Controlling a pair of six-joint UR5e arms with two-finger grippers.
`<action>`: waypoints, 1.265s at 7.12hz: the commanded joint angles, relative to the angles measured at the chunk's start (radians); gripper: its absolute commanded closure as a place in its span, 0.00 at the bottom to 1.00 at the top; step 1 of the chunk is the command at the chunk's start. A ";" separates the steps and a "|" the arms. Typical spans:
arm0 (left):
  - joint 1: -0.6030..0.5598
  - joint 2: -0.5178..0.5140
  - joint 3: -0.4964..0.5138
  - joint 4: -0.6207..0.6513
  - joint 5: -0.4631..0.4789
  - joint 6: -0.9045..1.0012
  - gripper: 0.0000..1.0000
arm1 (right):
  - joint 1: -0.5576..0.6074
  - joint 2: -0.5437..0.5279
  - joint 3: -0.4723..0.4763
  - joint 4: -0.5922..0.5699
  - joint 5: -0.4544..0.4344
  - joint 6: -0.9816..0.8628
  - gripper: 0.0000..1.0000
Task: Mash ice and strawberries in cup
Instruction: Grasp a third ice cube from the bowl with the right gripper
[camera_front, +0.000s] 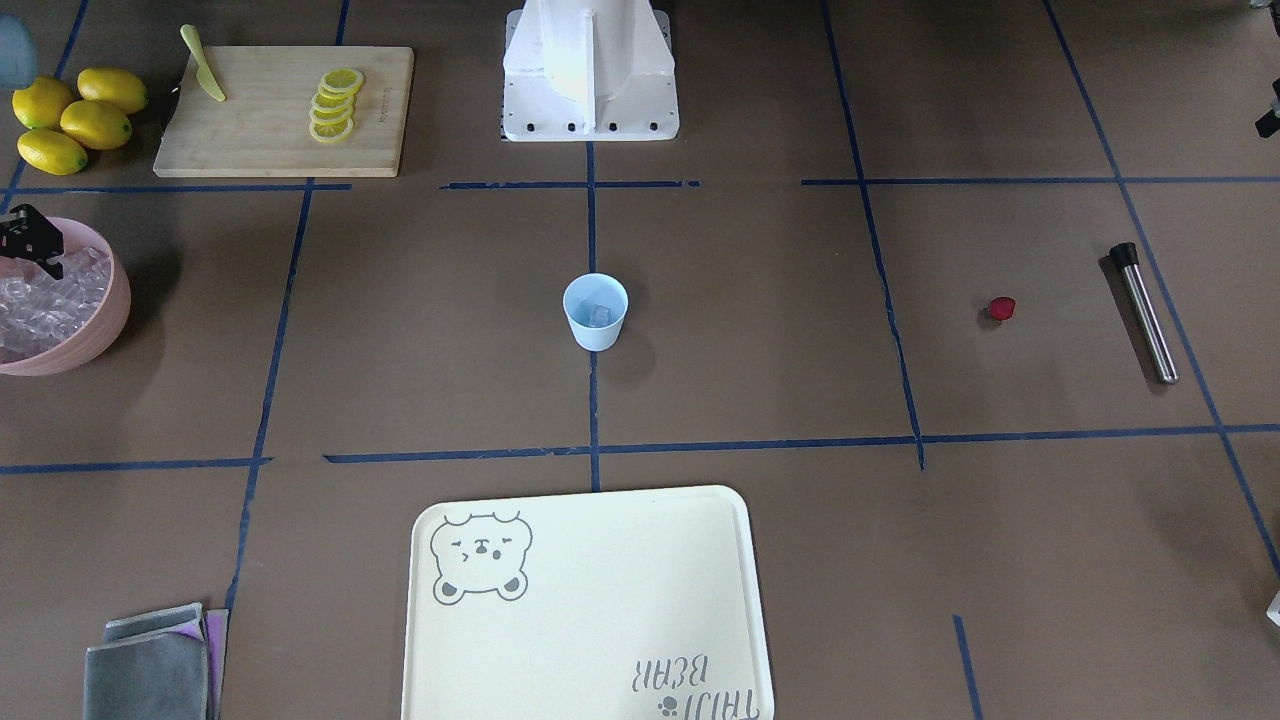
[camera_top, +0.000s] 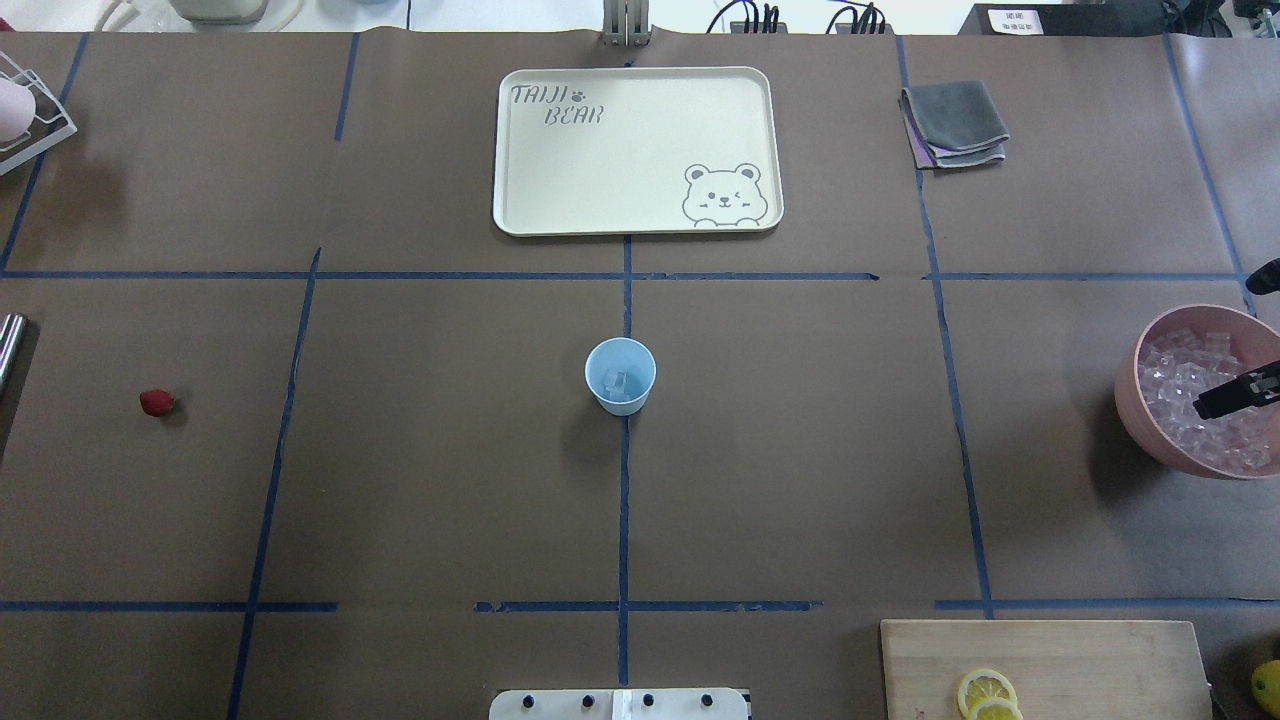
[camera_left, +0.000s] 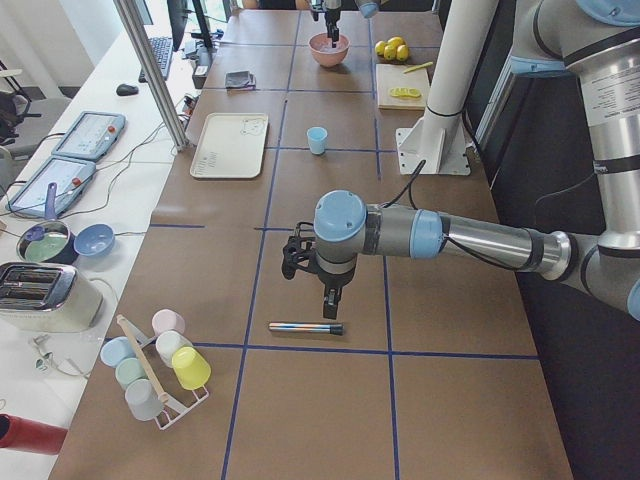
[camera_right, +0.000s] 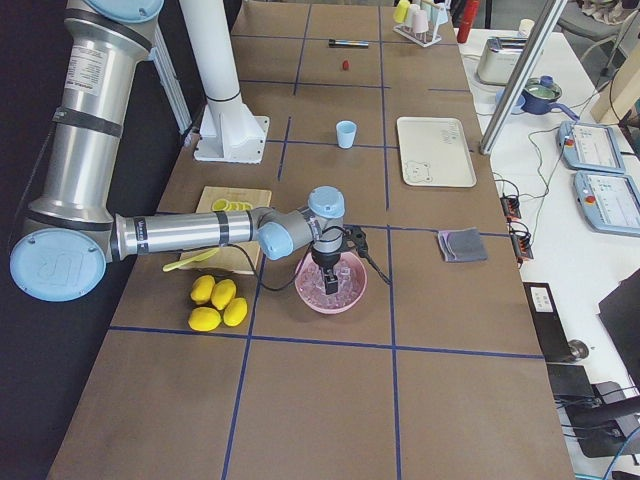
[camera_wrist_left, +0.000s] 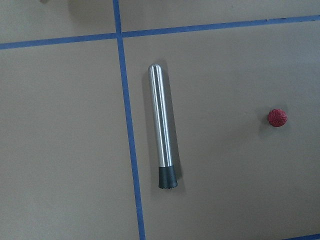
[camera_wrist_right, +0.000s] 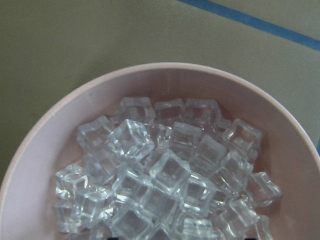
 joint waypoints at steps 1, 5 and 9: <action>0.000 0.000 0.000 0.000 0.000 0.000 0.00 | -0.003 0.004 -0.007 0.000 0.002 0.000 0.22; 0.000 0.006 -0.009 0.000 0.000 0.000 0.00 | -0.011 0.007 -0.013 0.000 -0.015 -0.002 0.36; 0.000 0.006 -0.009 0.000 0.000 0.000 0.00 | -0.008 0.004 -0.005 0.001 -0.015 -0.005 1.00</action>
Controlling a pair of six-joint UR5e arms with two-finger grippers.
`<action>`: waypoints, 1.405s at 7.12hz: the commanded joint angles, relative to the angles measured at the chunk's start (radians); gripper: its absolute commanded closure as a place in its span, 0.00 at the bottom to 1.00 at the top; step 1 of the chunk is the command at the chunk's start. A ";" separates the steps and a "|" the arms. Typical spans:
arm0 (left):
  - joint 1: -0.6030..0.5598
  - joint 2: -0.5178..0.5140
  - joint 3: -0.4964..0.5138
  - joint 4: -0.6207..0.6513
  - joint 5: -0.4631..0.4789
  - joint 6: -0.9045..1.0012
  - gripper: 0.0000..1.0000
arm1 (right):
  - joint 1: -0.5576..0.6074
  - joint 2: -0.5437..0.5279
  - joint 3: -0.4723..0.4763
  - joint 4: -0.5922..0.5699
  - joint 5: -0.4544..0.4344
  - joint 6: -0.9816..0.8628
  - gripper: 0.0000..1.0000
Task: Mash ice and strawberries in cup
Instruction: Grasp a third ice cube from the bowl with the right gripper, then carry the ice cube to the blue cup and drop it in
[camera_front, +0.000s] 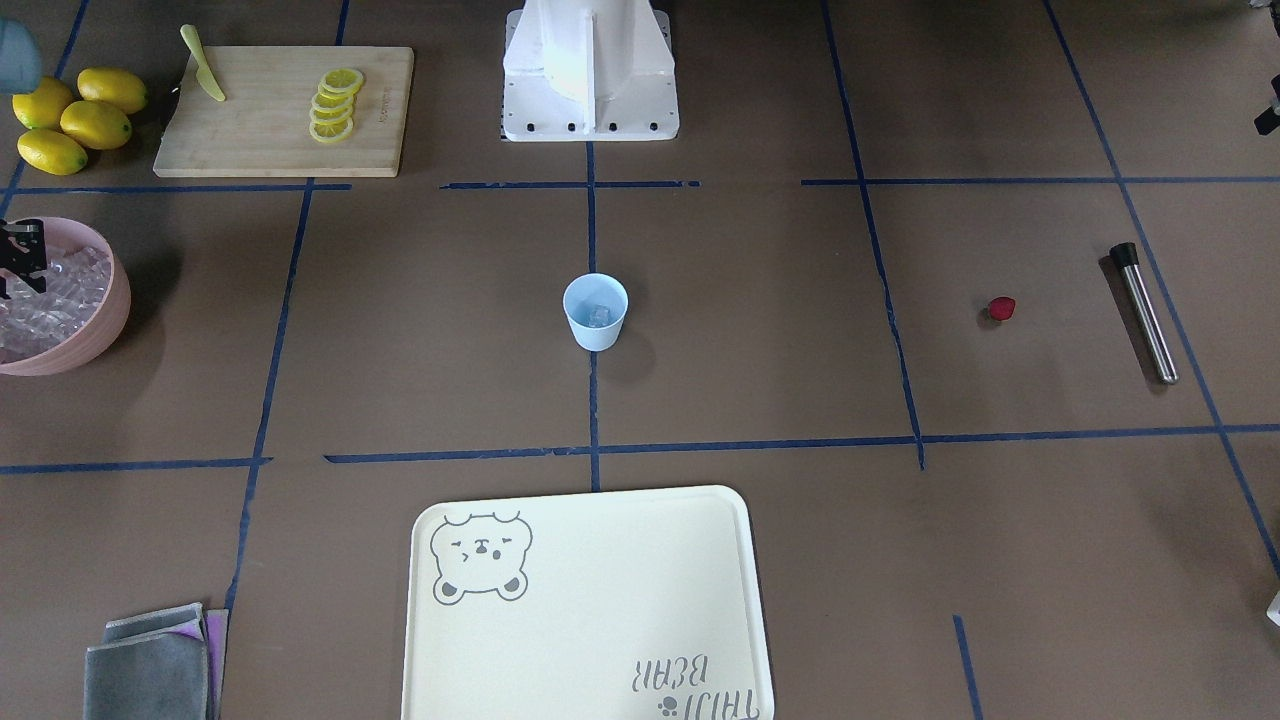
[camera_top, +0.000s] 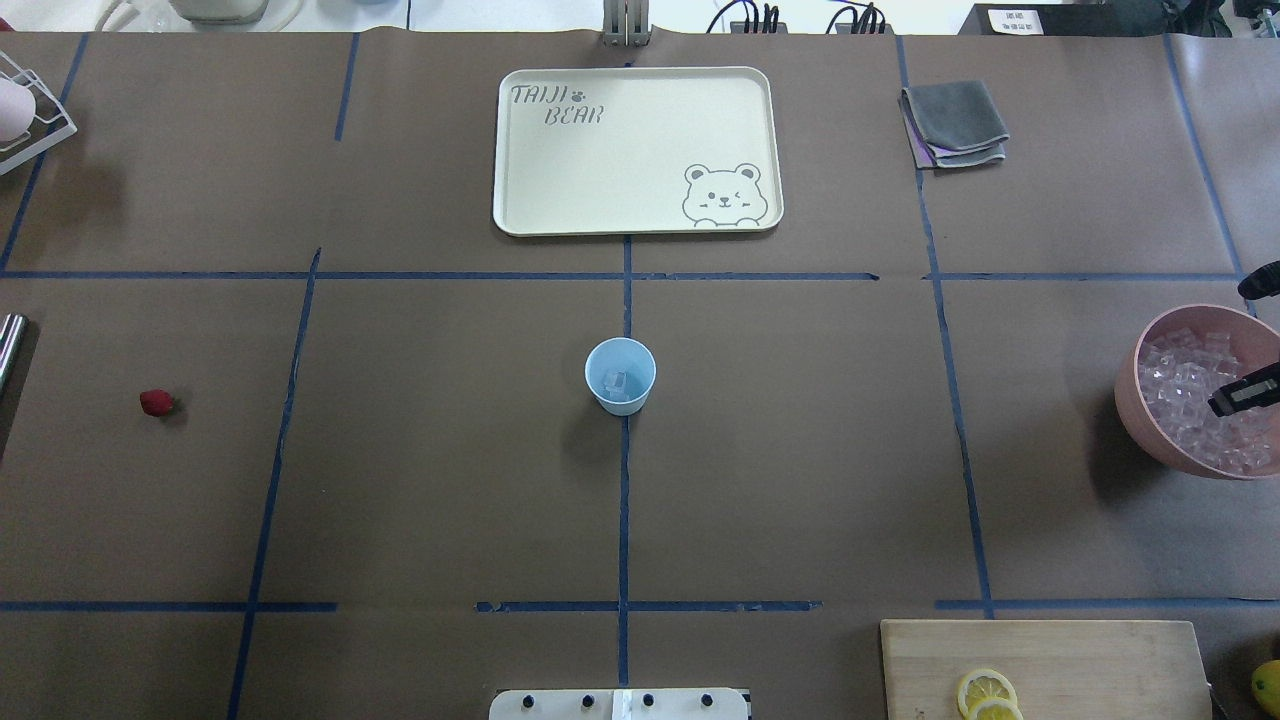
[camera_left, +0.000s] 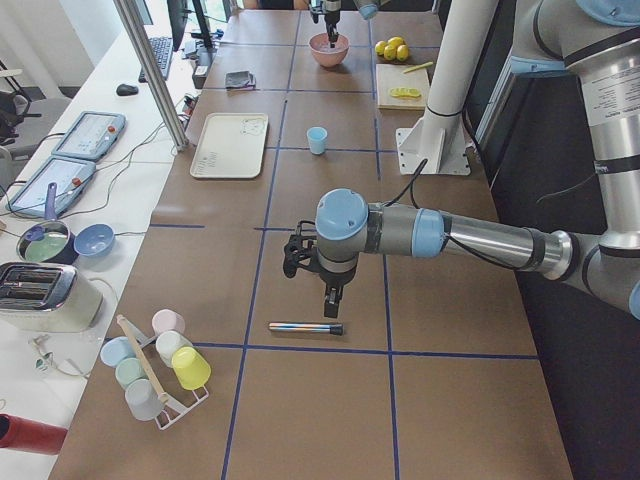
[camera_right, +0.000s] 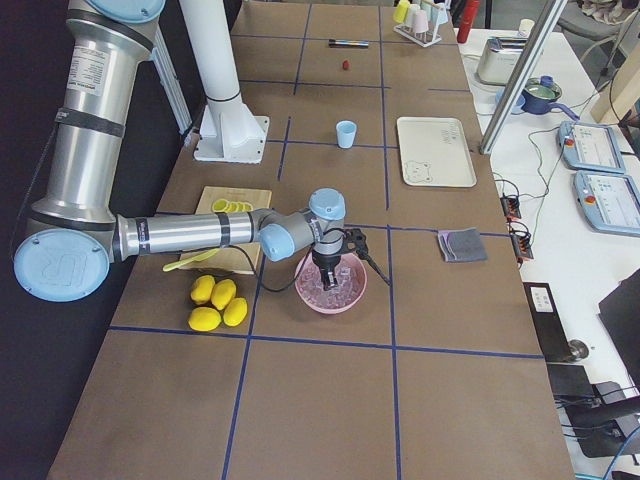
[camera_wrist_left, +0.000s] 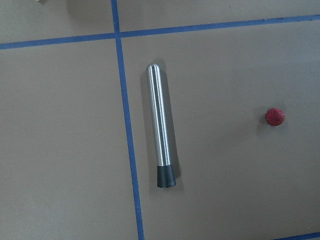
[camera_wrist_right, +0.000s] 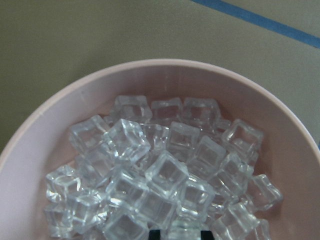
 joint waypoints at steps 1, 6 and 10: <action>0.000 0.000 0.000 -0.001 0.001 0.000 0.00 | 0.004 -0.002 0.018 0.000 0.000 -0.003 1.00; 0.002 -0.001 -0.003 -0.009 -0.001 0.003 0.00 | -0.049 0.174 0.228 -0.009 0.124 0.549 1.00; 0.002 -0.001 -0.005 -0.008 -0.012 0.005 0.00 | -0.482 0.678 0.146 -0.131 -0.243 1.198 1.00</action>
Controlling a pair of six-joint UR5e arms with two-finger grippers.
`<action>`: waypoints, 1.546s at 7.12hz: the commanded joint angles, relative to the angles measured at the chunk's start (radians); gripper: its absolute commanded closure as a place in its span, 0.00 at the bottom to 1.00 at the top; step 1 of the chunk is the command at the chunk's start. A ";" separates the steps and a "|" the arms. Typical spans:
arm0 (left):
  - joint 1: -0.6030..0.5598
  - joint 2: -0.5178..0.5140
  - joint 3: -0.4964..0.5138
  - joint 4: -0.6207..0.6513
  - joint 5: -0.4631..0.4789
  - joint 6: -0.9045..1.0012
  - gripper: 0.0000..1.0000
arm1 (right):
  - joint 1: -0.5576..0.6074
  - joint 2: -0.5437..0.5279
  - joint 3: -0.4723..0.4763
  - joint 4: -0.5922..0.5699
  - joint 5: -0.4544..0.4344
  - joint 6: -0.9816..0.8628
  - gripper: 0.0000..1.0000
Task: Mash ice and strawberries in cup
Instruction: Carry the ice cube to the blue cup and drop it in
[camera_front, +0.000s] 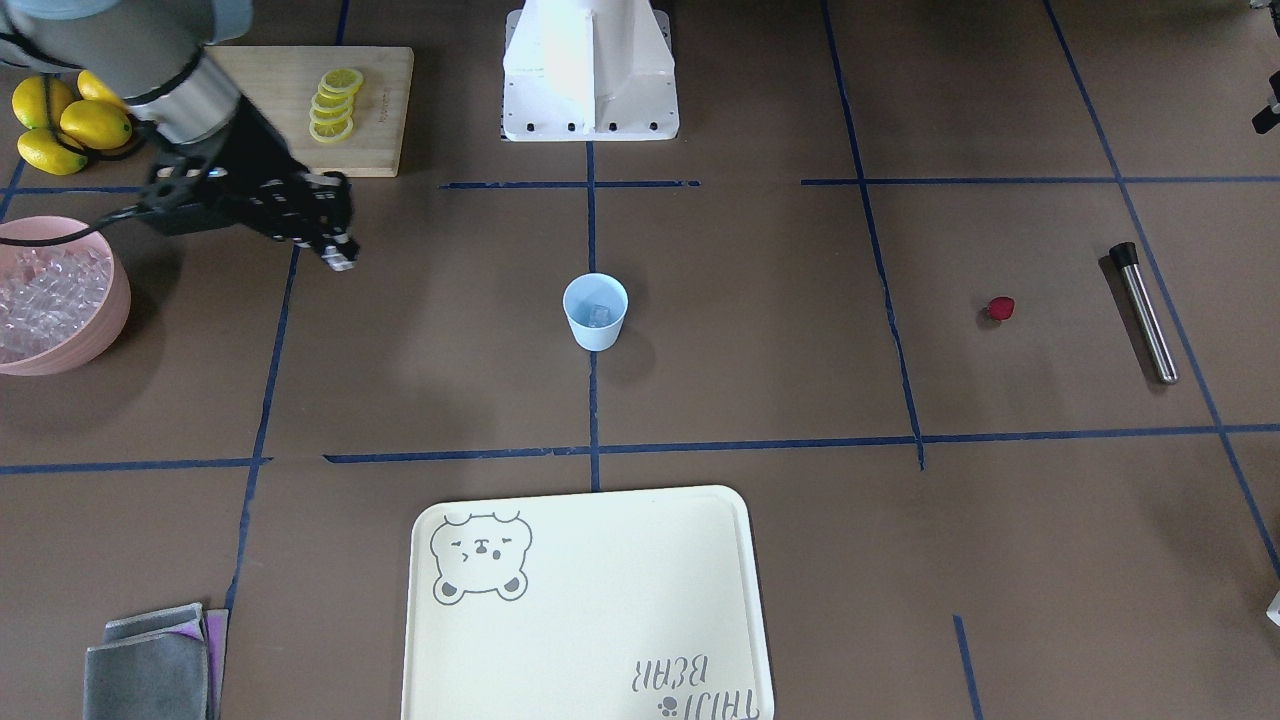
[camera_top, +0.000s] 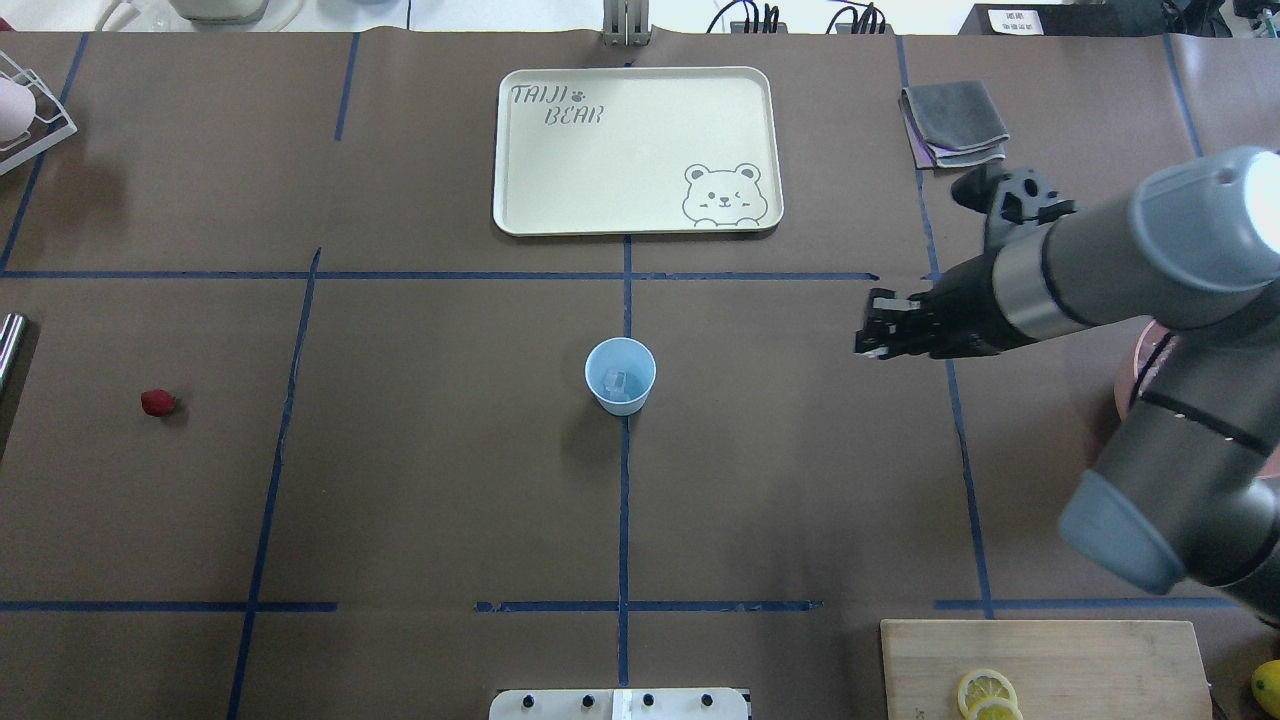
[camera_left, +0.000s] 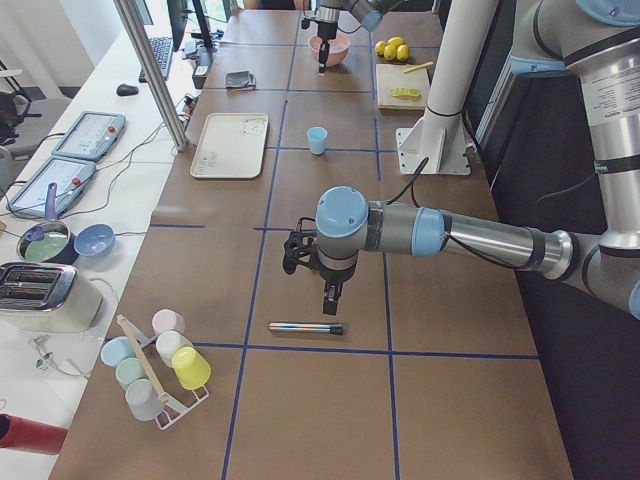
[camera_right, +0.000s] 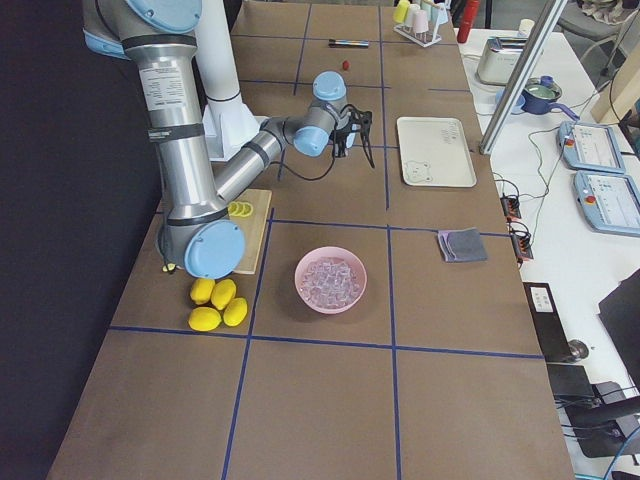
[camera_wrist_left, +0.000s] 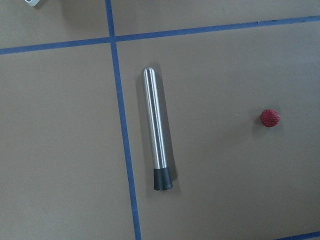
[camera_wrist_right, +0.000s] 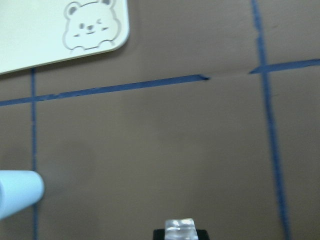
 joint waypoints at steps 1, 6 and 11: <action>0.000 0.000 0.002 0.000 -0.001 0.001 0.00 | -0.114 0.277 -0.092 -0.169 -0.141 0.165 1.00; 0.000 0.000 -0.004 0.000 -0.002 0.001 0.00 | -0.155 0.451 -0.353 -0.150 -0.198 0.215 0.96; 0.002 0.000 0.001 -0.001 -0.001 0.005 0.00 | -0.185 0.456 -0.380 -0.148 -0.208 0.224 0.02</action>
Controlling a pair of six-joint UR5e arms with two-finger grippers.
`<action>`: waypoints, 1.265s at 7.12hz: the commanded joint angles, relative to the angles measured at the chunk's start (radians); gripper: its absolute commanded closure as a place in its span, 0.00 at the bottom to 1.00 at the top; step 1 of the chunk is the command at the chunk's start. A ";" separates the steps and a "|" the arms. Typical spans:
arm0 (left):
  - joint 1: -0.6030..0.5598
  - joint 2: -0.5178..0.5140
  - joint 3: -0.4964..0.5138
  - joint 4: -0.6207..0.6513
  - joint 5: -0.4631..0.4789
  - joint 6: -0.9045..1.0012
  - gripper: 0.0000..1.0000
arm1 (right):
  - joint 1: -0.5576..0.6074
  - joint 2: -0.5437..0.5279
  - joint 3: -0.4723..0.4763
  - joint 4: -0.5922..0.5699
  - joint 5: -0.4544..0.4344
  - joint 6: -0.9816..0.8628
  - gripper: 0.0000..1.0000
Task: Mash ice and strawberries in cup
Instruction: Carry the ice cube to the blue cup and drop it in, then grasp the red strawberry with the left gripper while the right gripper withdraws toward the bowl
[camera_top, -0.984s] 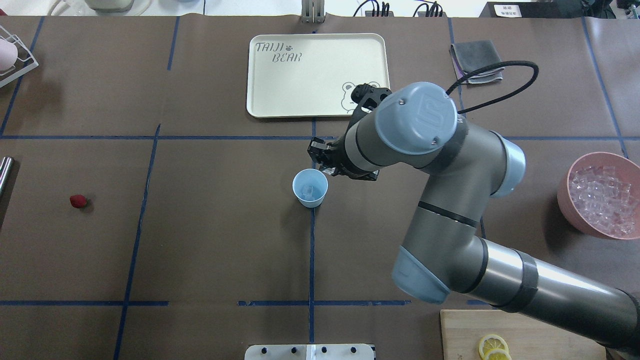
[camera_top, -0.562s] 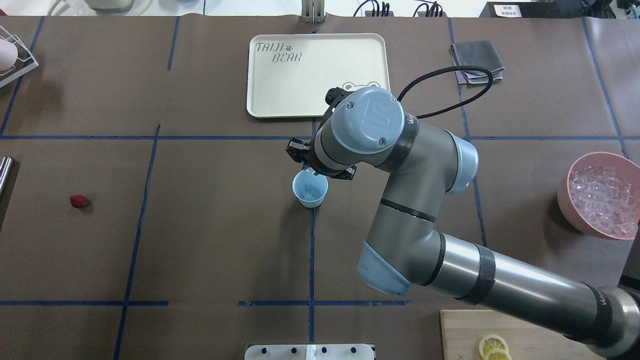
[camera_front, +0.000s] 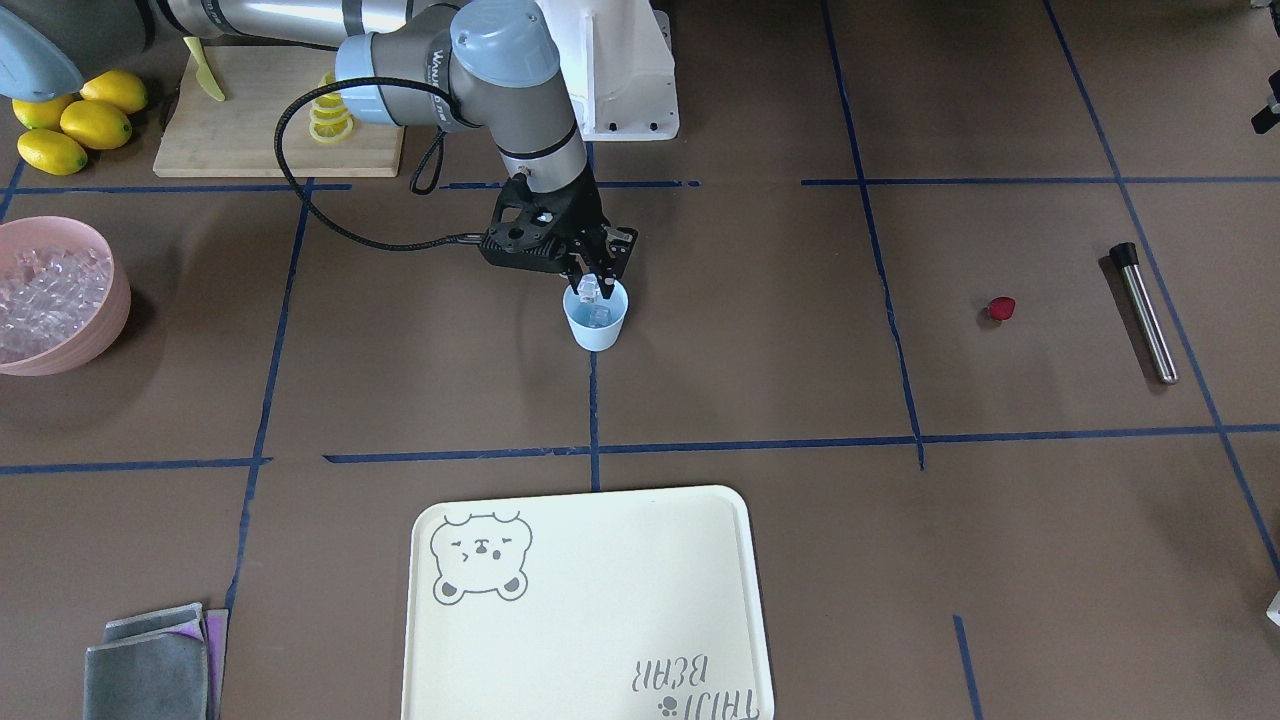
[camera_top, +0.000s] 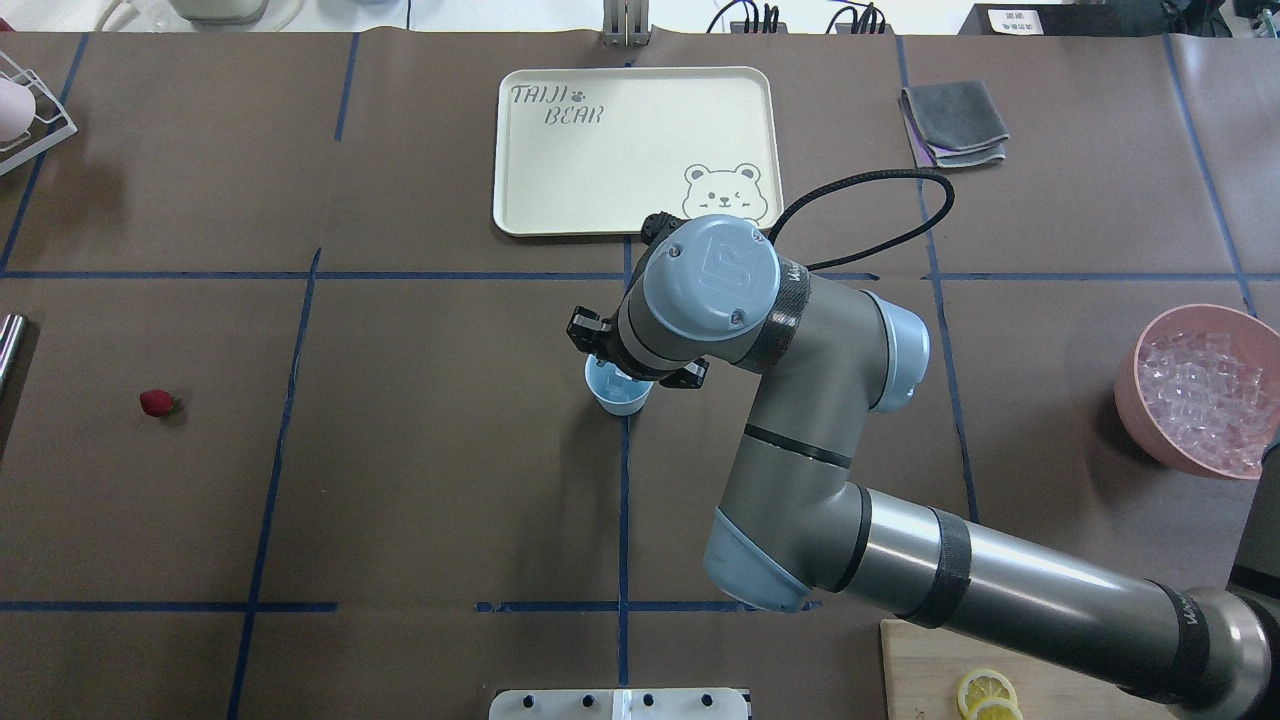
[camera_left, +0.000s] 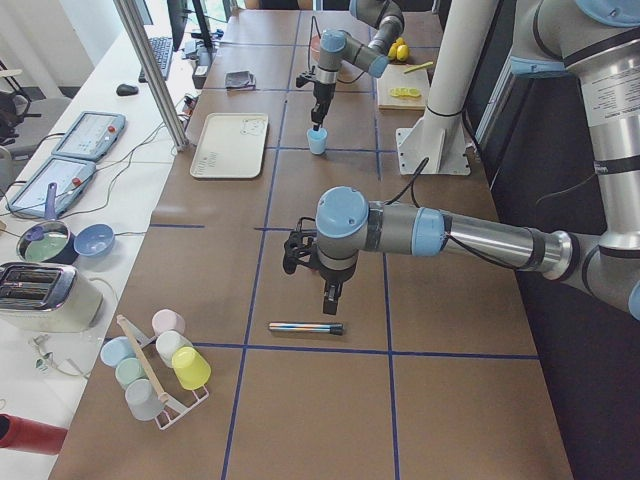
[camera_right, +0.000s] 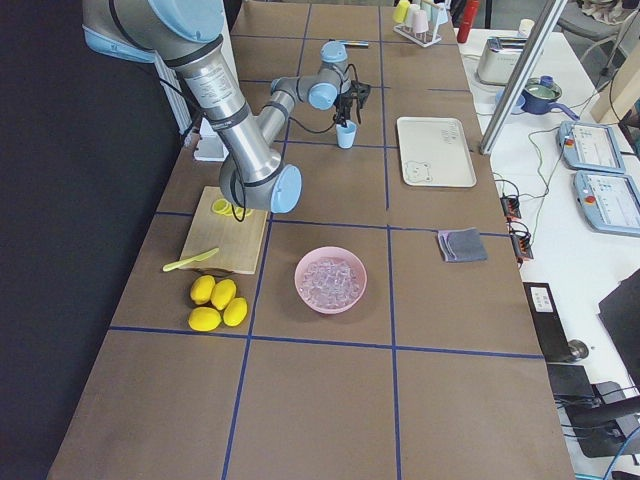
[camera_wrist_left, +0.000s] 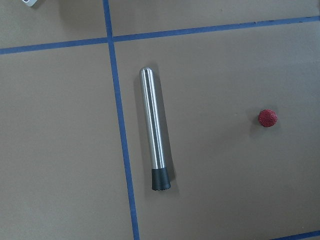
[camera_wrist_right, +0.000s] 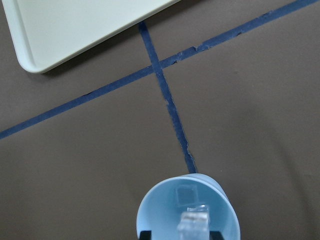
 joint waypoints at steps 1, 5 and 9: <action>0.001 -0.001 -0.001 -0.002 -0.001 0.006 0.00 | 0.001 0.004 0.002 0.001 -0.018 -0.001 0.01; 0.206 -0.014 -0.003 -0.081 -0.001 -0.106 0.00 | 0.221 -0.258 0.386 -0.117 0.206 -0.026 0.01; 0.594 -0.161 0.060 -0.317 0.174 -0.567 0.00 | 0.389 -0.608 0.510 -0.106 0.307 -0.405 0.01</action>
